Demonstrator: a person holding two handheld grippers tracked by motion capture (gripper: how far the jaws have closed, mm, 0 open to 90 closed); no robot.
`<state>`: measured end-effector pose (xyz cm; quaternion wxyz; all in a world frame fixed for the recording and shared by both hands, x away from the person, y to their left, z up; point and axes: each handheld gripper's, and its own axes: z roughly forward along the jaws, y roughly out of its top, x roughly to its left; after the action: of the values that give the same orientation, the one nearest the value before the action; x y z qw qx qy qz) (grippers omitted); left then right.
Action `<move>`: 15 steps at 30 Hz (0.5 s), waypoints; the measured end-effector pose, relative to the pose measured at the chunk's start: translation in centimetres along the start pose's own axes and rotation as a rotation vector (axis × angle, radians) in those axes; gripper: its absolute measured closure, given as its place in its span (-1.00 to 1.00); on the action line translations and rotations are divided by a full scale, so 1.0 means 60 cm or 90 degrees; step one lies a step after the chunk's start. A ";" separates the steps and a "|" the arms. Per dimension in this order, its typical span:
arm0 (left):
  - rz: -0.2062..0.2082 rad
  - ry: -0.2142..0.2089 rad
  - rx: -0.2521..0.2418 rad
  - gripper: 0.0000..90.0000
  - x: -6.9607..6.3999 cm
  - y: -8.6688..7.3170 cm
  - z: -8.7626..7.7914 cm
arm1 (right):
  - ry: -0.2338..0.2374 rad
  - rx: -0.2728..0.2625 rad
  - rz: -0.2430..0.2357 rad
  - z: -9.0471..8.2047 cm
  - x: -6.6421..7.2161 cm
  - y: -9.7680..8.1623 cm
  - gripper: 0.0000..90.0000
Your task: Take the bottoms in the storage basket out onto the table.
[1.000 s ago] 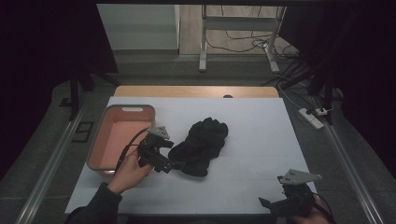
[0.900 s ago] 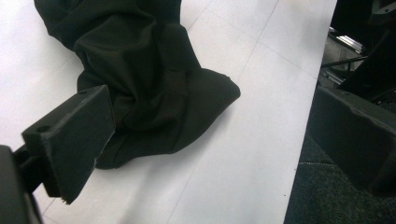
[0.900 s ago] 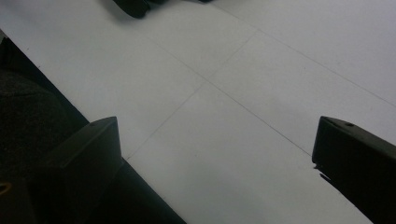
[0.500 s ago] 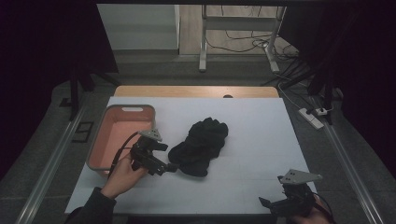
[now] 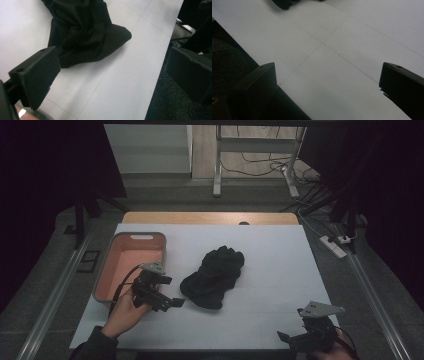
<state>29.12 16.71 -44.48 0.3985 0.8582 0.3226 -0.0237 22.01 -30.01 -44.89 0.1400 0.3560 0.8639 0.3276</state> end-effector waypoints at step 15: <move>-0.004 0.021 0.003 -1.00 -0.011 -0.033 -0.018 | -0.003 0.001 -0.002 0.000 0.001 0.000 -0.97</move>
<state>27.23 18.07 -44.89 0.3911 0.8585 0.3316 -0.0117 22.00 -29.98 -44.90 0.1418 0.3558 0.8644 0.3257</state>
